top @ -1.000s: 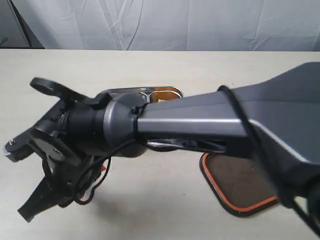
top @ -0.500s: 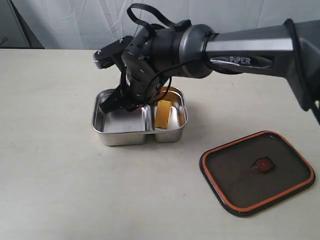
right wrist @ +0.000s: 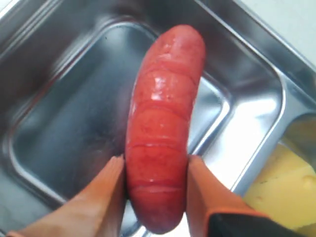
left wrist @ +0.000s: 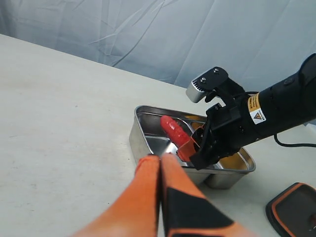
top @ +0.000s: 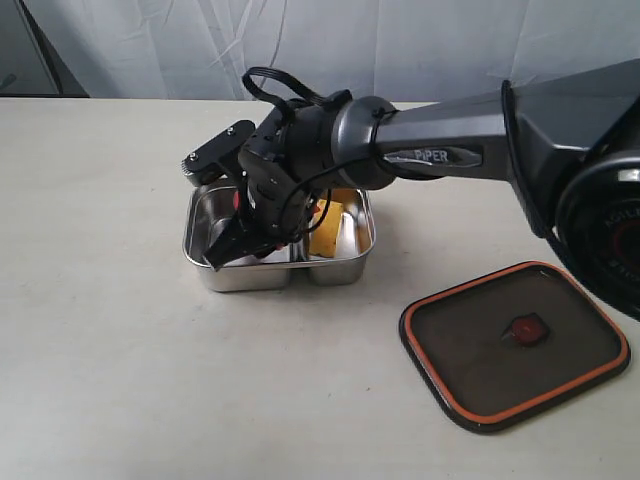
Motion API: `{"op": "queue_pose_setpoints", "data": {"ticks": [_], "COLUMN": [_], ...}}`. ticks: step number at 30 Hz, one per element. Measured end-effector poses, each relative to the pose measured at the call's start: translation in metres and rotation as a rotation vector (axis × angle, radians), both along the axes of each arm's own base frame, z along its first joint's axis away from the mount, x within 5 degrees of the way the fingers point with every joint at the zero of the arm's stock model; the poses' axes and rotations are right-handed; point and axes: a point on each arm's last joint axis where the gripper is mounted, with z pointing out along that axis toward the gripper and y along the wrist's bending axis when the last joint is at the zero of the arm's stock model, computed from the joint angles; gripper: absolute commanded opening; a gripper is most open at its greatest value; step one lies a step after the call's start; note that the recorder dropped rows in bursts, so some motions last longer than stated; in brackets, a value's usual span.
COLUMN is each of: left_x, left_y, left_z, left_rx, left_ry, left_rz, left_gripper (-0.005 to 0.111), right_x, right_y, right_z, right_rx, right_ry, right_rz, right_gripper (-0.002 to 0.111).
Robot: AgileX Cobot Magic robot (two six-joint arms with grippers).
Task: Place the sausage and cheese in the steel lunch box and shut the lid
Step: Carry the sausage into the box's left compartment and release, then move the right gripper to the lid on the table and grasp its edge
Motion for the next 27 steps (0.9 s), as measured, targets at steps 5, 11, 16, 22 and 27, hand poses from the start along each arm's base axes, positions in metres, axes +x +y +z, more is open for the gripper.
{"op": "queue_pose_setpoints", "data": {"ticks": [5,11,16,22,27], "left_x": [0.0,0.0,0.0,0.0,0.0], "left_y": [0.0,0.0,0.0,0.0,0.0], "left_z": [0.0,0.0,0.0,0.0,0.0], "left_rx": [0.0,0.0,0.0,0.0,0.0], "left_ry": [0.0,0.0,0.0,0.0,0.0], "left_rz": [0.0,0.0,0.0,0.0,0.0], "left_gripper": [0.0,0.0,0.0,0.0,0.0], "right_x": [0.0,-0.007,-0.031,-0.074,-0.104], "right_y": [0.0,-0.01,-0.043,-0.089,-0.117], "right_z": [0.0,0.038,0.124,0.158,0.128], "right_rx": [0.004,-0.015,-0.028,-0.08,-0.154], "right_ry": [-0.002,-0.003,-0.019,0.056,0.163], "right_rz": [-0.001,-0.031,-0.115,-0.187,-0.222], "right_gripper": [0.058,0.006,-0.001,-0.001,-0.001]}}
